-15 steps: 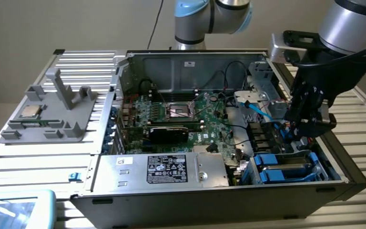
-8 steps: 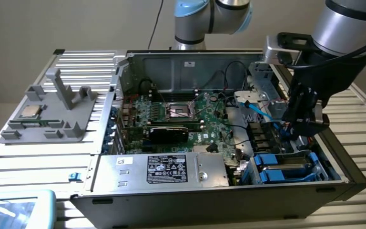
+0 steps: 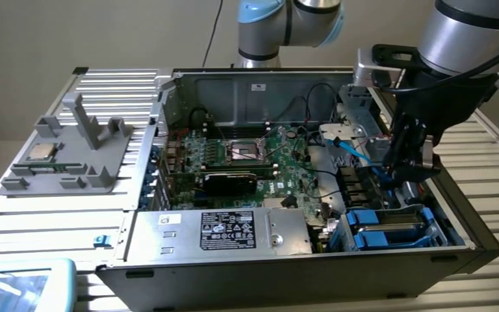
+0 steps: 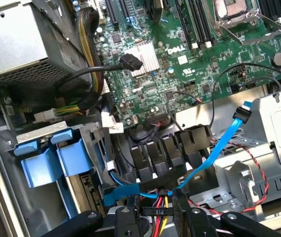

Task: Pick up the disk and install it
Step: 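Insert the first disk wire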

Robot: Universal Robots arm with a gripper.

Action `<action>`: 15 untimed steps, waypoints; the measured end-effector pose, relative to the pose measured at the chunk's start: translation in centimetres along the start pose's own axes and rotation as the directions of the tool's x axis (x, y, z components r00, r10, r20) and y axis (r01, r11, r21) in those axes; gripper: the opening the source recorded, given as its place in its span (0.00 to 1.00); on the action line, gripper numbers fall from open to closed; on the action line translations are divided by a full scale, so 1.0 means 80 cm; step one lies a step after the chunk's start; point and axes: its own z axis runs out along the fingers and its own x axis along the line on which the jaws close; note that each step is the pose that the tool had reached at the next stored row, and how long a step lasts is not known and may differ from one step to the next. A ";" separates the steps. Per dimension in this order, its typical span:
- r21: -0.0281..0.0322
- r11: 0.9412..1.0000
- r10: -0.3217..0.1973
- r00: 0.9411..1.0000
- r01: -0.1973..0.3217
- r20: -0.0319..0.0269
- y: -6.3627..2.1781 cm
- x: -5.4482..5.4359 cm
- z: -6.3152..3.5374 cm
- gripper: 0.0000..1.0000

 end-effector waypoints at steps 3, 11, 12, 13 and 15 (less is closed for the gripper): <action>0.003 1.000 0.003 1.000 -0.003 -0.001 0.004 0.001 -0.001 0.37; 0.022 1.000 0.019 1.000 -0.018 -0.018 0.006 0.002 -0.004 0.37; 0.025 0.999 0.021 1.000 -0.021 -0.021 0.006 0.002 -0.005 0.37; 0.028 0.999 0.022 1.000 -0.022 -0.022 0.007 0.002 -0.006 0.37; 0.031 0.999 0.026 0.999 -0.025 -0.025 0.008 0.003 -0.006 0.37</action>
